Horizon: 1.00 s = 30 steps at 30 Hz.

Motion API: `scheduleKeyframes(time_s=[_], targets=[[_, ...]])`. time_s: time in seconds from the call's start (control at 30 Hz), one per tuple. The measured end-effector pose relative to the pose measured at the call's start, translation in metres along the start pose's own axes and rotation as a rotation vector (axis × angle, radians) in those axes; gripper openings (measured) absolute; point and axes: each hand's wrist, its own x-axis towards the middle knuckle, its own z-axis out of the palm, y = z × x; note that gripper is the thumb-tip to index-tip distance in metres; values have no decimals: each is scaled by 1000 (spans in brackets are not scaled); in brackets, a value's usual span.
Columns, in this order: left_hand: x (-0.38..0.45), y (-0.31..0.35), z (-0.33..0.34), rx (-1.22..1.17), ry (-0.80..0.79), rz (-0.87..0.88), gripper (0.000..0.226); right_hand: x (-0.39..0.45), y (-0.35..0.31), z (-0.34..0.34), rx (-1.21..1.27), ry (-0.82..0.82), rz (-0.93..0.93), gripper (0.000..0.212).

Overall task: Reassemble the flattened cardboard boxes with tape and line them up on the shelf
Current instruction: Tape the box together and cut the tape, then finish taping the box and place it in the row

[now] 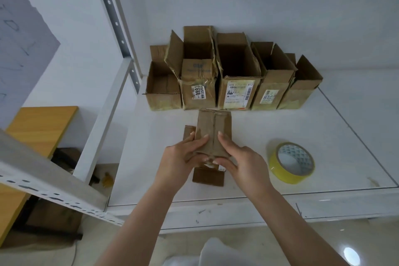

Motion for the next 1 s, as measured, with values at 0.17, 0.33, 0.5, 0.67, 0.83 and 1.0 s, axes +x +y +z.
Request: scheduleKeyframes(time_s=[0.17,0.33,0.5,0.67,0.83,1.0], targets=[[-1,-1,-3,-1,-72,35,62,2,-1,4,-12,-29,57,64],[0,21,-27,-355,-91,13,62,7,-3,-26,289,4,127,64],[14,52,-20,-293,-94,106,60,9,-15,-53,537,-62,167,67],[14,62,-2,-95,-31,179,66,7,-19,-65,572,13,178,71],[13,70,8,-21,226,95,39,0,-27,-65,332,266,303,59],[11,78,11,-18,253,95,40,-7,-24,-65,158,341,59,48]])
